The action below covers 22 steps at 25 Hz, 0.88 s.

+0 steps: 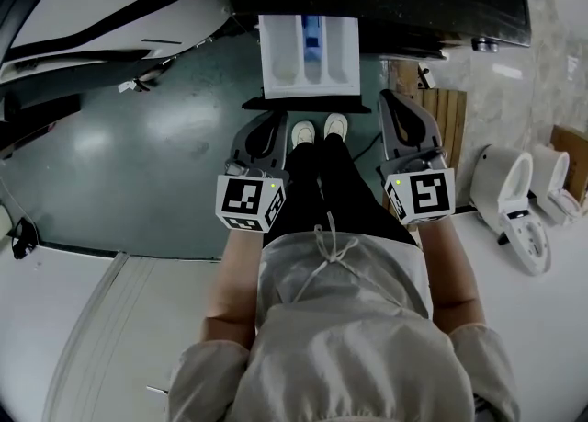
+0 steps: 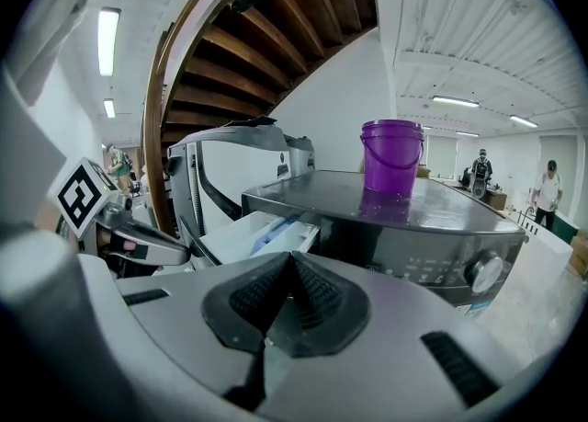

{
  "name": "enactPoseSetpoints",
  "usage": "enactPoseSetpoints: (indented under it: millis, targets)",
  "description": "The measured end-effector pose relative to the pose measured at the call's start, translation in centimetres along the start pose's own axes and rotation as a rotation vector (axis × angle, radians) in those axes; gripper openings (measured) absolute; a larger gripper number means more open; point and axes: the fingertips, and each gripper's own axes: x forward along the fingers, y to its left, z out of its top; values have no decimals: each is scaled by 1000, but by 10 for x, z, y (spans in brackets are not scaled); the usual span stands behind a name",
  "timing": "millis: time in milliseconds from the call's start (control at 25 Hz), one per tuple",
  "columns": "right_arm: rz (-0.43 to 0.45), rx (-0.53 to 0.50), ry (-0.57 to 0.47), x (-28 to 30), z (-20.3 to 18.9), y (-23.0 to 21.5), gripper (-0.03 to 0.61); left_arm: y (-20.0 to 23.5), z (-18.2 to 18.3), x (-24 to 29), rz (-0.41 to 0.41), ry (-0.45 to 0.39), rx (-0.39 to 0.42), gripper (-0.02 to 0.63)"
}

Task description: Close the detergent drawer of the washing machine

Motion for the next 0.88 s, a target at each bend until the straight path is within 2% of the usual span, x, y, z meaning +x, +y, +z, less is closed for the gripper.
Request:
enactPoseSetpoints:
  millis: [120,320,520,880]
  targets:
    - [9,0,11,3,-1,-1,6,5,7,9,15,-3,-3,18]
    - [13,-1,17,9,2,-6,6,13,24,32,37,3,51,20]
    - [6,0,6,15,13,-17,6,22,38,43,49,-27,-20,20]
    - [17,-5,-19,34,32,-29,6,32,52,62,67,-30,4,20]
